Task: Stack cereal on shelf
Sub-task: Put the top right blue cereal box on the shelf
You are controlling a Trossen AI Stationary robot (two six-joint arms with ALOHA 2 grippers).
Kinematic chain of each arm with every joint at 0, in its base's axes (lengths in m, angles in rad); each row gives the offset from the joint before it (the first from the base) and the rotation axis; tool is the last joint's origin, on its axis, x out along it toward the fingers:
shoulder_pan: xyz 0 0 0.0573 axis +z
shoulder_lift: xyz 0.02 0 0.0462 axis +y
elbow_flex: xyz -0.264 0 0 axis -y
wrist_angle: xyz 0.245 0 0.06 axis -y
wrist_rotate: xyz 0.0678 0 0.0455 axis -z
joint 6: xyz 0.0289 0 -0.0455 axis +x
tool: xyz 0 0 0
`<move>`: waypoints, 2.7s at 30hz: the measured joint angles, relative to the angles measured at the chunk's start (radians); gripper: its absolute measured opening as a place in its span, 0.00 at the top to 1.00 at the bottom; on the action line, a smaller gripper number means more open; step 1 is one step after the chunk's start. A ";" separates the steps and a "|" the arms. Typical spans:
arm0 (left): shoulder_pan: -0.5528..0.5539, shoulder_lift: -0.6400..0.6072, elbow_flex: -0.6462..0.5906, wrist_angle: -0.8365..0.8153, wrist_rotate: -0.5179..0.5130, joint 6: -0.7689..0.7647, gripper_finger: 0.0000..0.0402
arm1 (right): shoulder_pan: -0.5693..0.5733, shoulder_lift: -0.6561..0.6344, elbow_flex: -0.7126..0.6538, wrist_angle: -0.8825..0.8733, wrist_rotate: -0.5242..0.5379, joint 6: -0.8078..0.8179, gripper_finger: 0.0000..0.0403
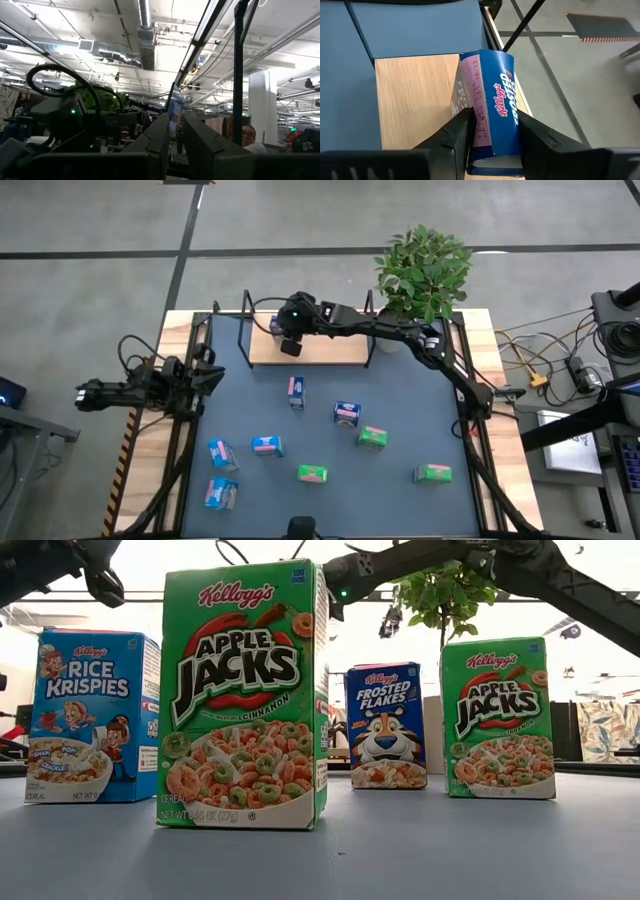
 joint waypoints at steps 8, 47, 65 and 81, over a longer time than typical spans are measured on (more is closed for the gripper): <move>0.000 -0.001 0.010 0.002 0.000 0.000 0.91 | -0.021 0.000 -0.002 -0.007 -0.023 0.058 0.57; 0.000 -0.001 0.015 -0.004 0.002 0.001 0.91 | -0.013 0.003 0.088 -0.082 -0.028 0.080 0.54; 0.000 -0.001 0.016 -0.016 0.001 0.005 0.91 | 0.002 -0.069 0.148 -0.344 0.022 -0.016 0.77; 0.000 -0.001 0.016 -0.024 0.001 0.027 0.91 | -0.006 -0.029 0.138 -0.506 0.083 -0.033 0.98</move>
